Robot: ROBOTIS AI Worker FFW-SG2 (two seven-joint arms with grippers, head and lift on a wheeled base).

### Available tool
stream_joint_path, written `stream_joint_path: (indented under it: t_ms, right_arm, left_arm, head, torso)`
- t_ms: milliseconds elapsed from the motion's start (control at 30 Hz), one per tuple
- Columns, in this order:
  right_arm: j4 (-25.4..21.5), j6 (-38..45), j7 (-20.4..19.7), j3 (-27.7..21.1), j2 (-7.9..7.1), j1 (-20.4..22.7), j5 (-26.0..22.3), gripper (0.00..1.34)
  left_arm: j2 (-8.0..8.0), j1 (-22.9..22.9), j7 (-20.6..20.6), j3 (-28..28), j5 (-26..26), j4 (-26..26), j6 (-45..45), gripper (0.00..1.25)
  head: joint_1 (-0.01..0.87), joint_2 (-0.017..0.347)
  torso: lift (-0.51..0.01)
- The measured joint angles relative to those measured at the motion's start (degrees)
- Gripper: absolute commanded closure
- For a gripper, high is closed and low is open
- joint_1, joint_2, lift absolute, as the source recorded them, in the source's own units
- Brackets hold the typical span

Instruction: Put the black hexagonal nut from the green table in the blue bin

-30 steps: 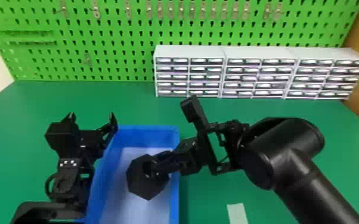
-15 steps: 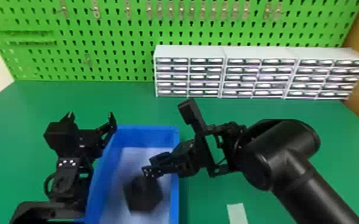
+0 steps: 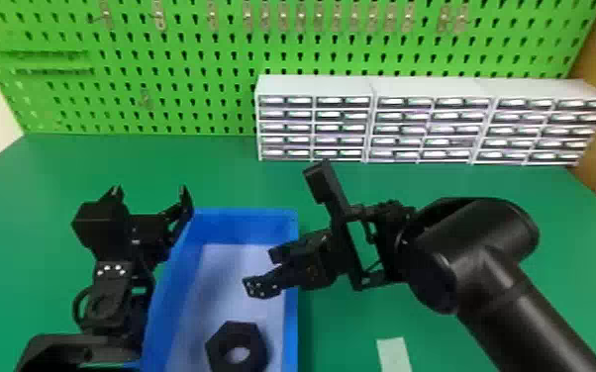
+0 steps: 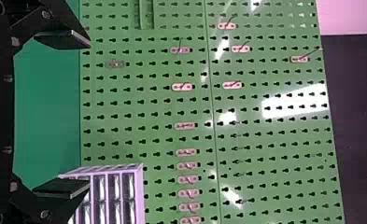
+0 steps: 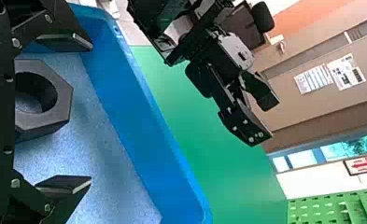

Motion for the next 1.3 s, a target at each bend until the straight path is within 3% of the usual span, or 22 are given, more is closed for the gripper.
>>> stream_joint_path:
  t_ms: [233,567,967,1300]
  right_arm:
    - [0.0,0.0,0.0,-3.5,0.04,0.8,1.0,0.26]
    - [-0.5,-0.1,0.0,-12.5,1.22,2.6,3.3,0.26]
    - [-3.7,-0.7,0.0,-23.2,2.6,4.2,8.9,0.26]
    - [-6.8,-3.7,-0.6,-28.6,3.51,5.9,14.8,0.26]
  left_arm:
    - [0.0,0.0,0.0,0.0,0.0,0.0,0.0,0.22]
    - [0.0,0.3,0.0,0.1,0.0,0.0,-0.1,0.22]
    - [0.0,0.4,0.0,0.1,0.1,-0.1,-0.1,0.22]
    - [0.0,0.4,0.0,0.0,0.1,-0.1,-0.1,0.22]
  head:
    - [0.657,0.057]
    - [0.657,0.057]
    - [0.657,0.057]
    - [0.657,0.057]
  torso:
    - [-0.095]
    - [-0.095]
    - [-0.095]
    - [-0.095]
